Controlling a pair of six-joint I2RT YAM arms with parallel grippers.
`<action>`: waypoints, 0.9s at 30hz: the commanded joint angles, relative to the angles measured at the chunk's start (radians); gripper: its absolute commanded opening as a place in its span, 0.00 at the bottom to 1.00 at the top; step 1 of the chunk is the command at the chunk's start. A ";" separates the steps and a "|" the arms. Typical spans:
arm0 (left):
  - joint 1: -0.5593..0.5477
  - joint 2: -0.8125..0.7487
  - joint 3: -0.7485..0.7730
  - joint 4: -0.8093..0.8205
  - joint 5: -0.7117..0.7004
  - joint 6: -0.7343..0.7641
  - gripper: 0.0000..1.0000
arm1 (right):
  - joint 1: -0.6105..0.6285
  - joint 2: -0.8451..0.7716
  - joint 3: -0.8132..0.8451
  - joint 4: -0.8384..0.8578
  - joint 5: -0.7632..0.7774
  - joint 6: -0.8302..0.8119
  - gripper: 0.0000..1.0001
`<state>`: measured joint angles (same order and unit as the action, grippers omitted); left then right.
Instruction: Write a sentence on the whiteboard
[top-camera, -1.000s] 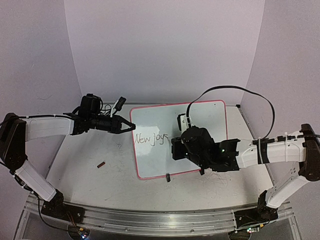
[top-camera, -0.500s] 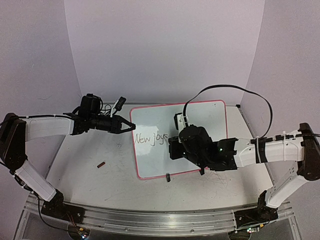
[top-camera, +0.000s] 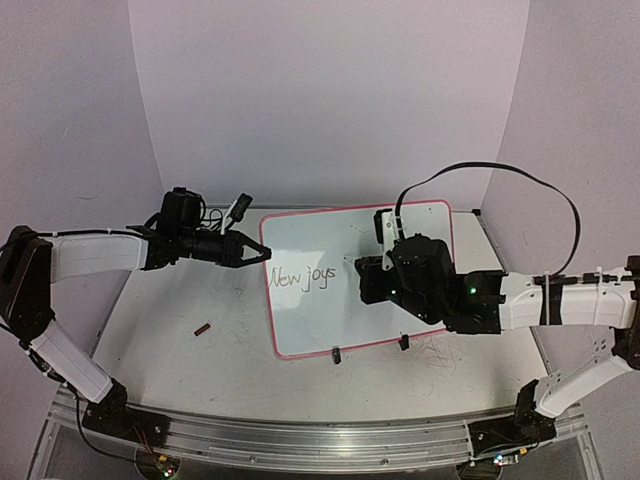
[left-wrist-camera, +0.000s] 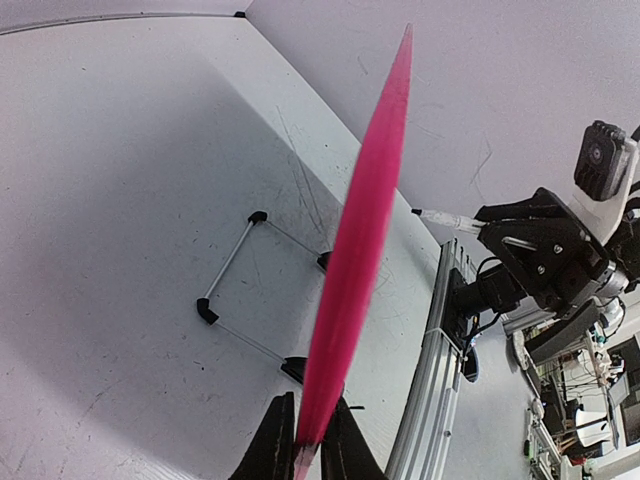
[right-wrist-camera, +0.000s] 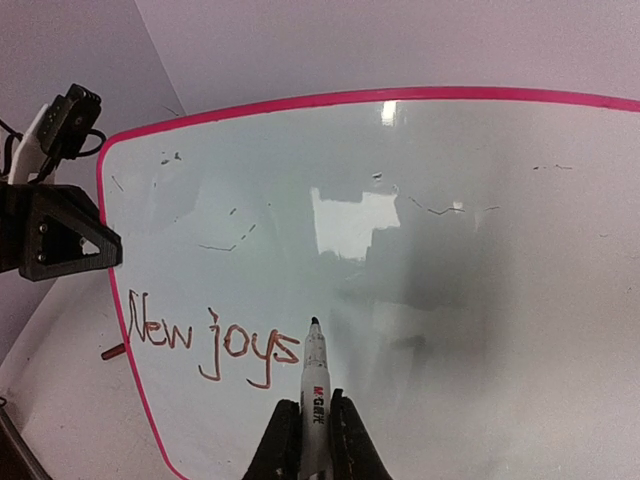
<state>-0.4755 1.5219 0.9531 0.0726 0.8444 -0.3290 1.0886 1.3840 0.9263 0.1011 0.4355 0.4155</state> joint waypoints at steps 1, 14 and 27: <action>-0.020 -0.009 0.011 0.003 0.025 0.010 0.09 | -0.004 0.041 0.037 0.027 0.009 -0.028 0.00; -0.022 -0.013 0.011 0.003 0.028 0.011 0.09 | -0.013 0.054 0.046 0.027 0.052 -0.019 0.00; -0.023 -0.012 0.011 0.002 0.028 0.011 0.09 | -0.027 0.076 0.067 0.025 0.069 -0.032 0.00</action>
<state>-0.4767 1.5219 0.9531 0.0727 0.8444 -0.3283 1.0674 1.4494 0.9529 0.1067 0.4685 0.3973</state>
